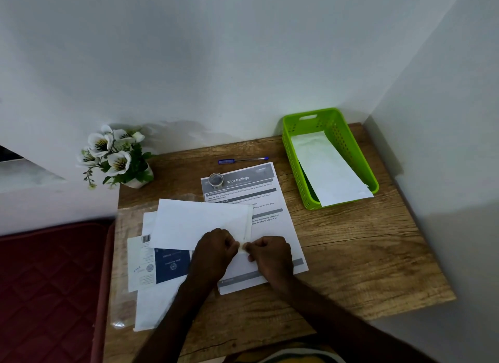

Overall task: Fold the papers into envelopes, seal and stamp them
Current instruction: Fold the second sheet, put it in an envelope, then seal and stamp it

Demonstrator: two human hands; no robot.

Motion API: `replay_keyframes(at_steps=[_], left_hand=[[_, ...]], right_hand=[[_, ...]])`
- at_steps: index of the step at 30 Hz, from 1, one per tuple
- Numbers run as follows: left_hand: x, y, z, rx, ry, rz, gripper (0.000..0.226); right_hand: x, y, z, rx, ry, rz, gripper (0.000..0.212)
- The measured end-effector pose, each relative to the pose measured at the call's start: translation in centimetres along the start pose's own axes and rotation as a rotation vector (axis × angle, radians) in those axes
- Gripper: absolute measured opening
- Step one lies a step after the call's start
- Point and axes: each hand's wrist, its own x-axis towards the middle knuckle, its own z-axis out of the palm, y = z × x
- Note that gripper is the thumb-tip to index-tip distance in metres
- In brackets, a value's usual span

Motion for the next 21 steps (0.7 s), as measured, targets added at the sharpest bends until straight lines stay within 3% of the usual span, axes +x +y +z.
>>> replay_keyframes(at_steps=[21], left_hand=[[-0.14,0.04,0.06,-0.033,0.036,-0.028,0.027]], right_hand=[[-0.05,0.22,0.12,-0.017,0.035,-0.038,0.023]])
